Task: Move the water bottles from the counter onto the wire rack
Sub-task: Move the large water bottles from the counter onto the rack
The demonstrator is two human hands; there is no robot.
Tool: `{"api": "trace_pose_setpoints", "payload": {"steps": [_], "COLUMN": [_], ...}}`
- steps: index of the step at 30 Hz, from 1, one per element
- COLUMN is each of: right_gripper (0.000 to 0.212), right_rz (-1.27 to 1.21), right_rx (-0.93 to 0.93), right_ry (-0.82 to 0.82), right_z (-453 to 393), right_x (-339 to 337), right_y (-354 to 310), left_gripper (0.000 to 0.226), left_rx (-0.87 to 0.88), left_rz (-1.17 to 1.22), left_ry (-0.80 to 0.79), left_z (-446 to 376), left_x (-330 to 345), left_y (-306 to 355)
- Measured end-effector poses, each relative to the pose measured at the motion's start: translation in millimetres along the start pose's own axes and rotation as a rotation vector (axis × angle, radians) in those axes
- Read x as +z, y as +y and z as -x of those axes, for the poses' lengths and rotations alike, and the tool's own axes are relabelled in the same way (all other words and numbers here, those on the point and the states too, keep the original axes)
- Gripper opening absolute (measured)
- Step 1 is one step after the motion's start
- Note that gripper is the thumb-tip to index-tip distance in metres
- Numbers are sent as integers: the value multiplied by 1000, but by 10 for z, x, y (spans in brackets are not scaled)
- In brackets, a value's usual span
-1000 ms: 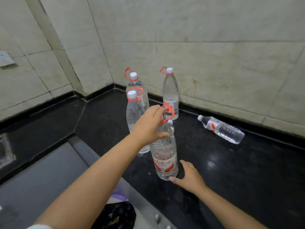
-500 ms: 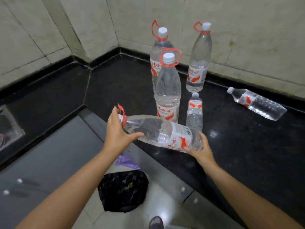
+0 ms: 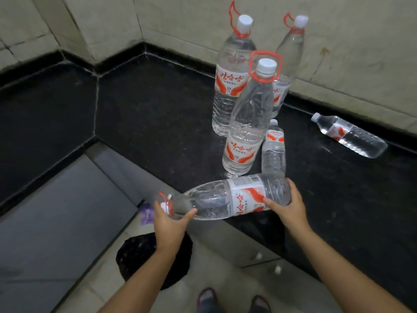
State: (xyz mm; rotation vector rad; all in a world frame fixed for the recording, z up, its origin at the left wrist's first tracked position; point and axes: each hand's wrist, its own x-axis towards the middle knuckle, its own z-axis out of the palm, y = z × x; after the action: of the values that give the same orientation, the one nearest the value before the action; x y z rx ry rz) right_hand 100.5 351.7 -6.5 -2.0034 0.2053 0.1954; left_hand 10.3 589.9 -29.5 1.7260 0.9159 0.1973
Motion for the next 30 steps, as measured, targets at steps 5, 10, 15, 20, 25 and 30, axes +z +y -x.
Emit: {"api": "trace_pose_setpoints", "payload": {"steps": [5,10,15,20,25,30], "right_gripper": [98,78,79,69,68,69], "right_rz": [33,3,-35,-152,-206,-189], "right_rx": [22,92,233,205,130,48], "right_ry": [22,148,294,533,760,959], "right_z": [28,123,502,882,1319,2001], "right_x": [11,-54,-393,-1203,-2287,-3524], "right_y": [16,3,163,194,361,709], "left_gripper": [110,57,49,59,61,78], "left_rx": [-27,123,328,518,596,687], "left_rz": [-8,-45,-79,-56,65,158], "left_ry": [23,19,-111,-278,-466,-614], "left_z": [20,-74,112,664,1389,2522], "left_x": [76,60,128,615,1382,2195], "left_y": [-118,41,297,776,1180,1466]}}
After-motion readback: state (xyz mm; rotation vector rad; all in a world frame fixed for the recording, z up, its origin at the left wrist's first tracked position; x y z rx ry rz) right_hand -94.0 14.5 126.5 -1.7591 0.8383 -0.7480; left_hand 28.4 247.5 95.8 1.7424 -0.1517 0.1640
